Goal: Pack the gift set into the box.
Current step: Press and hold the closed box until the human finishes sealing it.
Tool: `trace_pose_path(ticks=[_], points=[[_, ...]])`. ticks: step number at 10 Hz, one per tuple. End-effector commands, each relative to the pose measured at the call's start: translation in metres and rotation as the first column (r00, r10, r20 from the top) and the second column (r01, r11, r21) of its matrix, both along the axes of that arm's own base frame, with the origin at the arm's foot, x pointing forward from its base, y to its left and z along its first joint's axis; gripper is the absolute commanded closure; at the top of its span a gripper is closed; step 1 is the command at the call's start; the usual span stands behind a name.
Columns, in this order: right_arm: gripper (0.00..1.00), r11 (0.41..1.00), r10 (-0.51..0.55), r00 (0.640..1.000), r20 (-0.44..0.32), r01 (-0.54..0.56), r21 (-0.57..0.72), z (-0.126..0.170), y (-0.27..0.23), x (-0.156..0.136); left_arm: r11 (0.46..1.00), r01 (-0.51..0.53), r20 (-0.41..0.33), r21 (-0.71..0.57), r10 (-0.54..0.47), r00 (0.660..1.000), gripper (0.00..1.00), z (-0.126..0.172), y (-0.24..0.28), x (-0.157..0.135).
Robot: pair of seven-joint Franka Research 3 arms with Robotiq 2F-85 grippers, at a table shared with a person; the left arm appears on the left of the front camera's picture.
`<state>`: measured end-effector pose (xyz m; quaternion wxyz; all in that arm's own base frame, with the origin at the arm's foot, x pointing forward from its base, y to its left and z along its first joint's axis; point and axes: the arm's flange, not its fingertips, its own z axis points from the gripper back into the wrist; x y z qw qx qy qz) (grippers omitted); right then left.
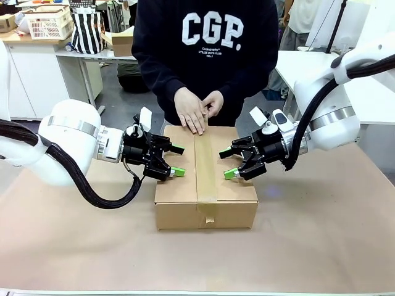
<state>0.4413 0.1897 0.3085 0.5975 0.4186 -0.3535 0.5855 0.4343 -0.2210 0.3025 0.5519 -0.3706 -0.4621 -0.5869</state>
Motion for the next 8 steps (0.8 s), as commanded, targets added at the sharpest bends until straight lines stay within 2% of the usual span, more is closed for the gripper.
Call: trace_pose_path(ticks=[1, 8], points=[[0.0, 1.0, -0.003, 1.0, -0.004, 0.003, -0.003, -0.002, 0.0001, -0.0003, 1.0, 0.003, -0.002, -0.001, -0.003, 1.0, 0.0, -0.0027, 0.0, -0.0011], [0.0, 1.0, -0.003, 1.0, -0.004, 0.003, -0.003, -0.002, 0.0001, -0.0003, 1.0, 0.003, -0.002, -0.001, -0.003, 1.0, 0.0, -0.0027, 0.0, -0.0011]])
